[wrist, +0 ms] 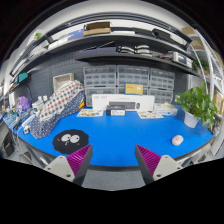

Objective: Arrange mouse

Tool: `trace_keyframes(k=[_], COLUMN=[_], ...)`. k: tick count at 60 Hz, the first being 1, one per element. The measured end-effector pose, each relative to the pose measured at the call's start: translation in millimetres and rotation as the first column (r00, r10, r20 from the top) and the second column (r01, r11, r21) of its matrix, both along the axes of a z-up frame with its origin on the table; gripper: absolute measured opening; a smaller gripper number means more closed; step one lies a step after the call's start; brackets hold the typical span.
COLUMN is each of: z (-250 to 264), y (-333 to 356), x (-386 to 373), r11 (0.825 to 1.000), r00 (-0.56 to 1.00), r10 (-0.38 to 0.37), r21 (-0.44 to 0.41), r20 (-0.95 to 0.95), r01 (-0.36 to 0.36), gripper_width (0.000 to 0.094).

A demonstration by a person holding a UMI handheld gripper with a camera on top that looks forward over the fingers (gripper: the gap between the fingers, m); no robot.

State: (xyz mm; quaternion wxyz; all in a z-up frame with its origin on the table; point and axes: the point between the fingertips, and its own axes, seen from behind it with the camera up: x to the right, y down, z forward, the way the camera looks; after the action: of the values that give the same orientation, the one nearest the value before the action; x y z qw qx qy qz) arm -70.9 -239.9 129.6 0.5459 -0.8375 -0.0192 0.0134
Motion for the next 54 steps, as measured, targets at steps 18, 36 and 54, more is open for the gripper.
trace_keyframes(k=[18,36,54], z=[-40.0,-88.2,-109.9], y=[-13.0,-23.0,32.1], x=[42.6,187.1,307.4], r11=[0.997,0.977,0.960], r00=[1.000,0.989,0.982], r10=[-0.029,-0.141,-0.183], r21=[-0.069,-0.156,-0.206], r20=[-0.010,0.041,0.042], r01=[0.028,0.146,0.188], gripper_width=[0.0861,0.0861,0.0849])
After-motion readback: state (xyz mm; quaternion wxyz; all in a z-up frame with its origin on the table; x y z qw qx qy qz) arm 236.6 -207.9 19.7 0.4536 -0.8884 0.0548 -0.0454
